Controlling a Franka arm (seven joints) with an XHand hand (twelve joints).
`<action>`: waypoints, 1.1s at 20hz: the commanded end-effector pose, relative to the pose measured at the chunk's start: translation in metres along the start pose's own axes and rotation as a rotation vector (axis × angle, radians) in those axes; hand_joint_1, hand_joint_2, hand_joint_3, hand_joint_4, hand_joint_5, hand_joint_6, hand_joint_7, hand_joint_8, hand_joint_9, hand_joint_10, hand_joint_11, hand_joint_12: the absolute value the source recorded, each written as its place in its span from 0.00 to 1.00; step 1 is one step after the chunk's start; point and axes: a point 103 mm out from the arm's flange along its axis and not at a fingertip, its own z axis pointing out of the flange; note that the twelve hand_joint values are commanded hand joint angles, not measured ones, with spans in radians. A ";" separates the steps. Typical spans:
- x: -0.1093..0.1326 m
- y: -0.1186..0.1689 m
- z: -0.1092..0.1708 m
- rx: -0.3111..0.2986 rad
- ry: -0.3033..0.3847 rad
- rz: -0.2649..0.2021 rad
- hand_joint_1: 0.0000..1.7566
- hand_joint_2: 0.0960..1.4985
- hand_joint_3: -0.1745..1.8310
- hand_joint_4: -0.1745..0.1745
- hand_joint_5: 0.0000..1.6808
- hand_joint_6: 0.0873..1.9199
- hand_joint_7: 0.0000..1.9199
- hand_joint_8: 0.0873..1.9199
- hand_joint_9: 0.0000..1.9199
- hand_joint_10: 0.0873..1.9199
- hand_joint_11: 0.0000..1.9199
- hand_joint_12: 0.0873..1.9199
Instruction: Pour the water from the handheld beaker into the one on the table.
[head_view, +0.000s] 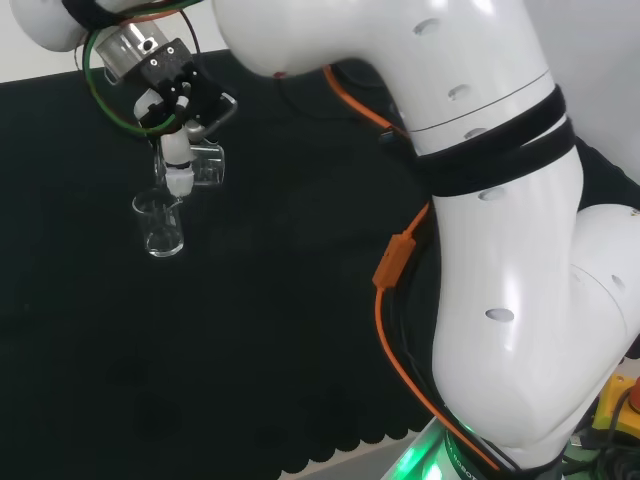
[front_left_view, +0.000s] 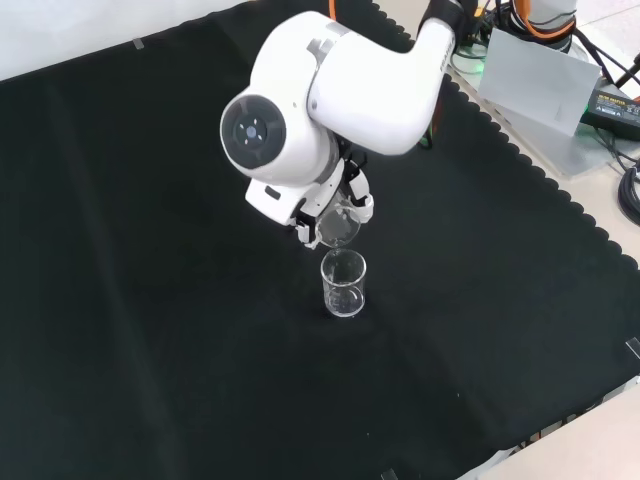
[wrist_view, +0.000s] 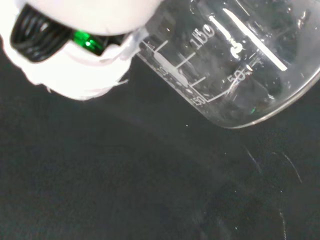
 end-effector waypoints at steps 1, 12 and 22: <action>-0.024 -0.001 0.009 -0.199 0.150 -0.036 0.66 0.42 0.35 0.82 0.84 0.15 0.95 0.00 0.88 0.00 0.70 0.38; -0.054 0.002 0.025 -0.413 0.285 -0.064 0.66 0.42 0.35 0.83 0.84 0.15 0.95 0.00 0.88 0.00 0.69 0.38; -0.074 0.015 0.047 -0.479 0.398 -0.191 0.66 0.42 0.35 0.85 0.84 0.15 0.95 0.00 0.88 0.00 0.67 0.38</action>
